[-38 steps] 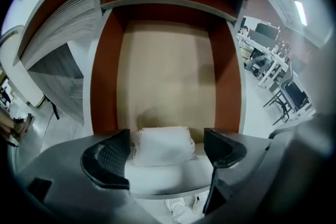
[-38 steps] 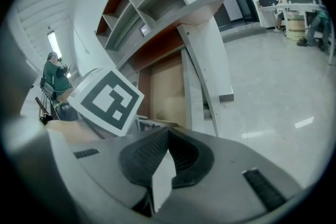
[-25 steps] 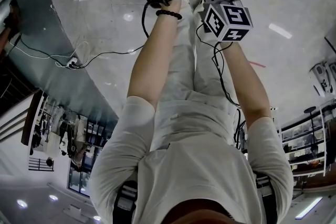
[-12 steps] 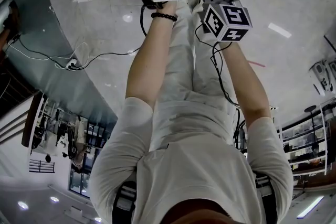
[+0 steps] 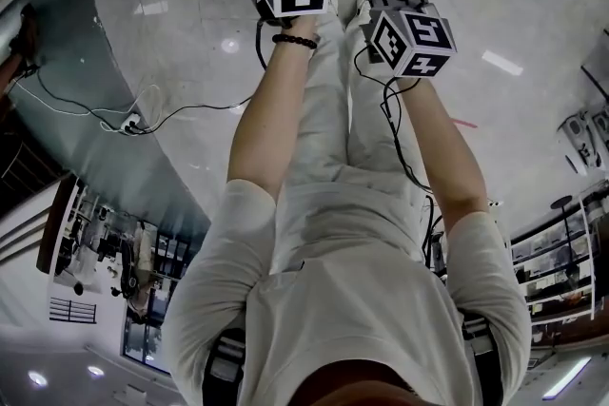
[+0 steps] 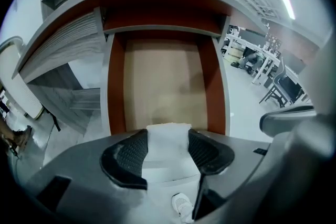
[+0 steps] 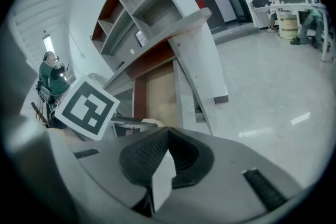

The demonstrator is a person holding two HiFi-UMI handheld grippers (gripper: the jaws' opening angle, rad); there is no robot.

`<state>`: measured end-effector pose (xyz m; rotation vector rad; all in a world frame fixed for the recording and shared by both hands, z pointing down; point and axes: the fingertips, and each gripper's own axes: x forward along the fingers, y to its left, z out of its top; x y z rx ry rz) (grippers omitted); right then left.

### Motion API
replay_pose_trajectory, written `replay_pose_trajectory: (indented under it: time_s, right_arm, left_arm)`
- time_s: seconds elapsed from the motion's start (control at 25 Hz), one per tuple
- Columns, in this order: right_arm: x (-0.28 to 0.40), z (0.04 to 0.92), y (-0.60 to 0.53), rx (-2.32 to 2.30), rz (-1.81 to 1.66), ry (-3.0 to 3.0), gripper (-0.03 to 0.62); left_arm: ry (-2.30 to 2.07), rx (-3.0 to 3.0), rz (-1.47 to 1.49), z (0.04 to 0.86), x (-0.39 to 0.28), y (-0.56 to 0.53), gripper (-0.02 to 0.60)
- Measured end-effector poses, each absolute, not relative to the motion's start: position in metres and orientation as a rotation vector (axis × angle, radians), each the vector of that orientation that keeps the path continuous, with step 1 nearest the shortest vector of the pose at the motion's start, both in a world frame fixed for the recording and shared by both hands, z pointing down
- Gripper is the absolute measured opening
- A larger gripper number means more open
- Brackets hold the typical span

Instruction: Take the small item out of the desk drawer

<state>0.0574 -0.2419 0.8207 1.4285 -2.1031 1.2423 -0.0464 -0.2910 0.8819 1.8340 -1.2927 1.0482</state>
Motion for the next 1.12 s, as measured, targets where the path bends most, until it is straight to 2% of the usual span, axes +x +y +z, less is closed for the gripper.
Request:
replay_pose_trajectory:
  time_s: [1.12]
  right_arm:
    - [0.057,0.710,-0.248,1.542,1.130,-2.148,-0.002]
  left_arm:
    - [-1.350,1.929,0.864,0.745,-0.053,-0.273,0.244]
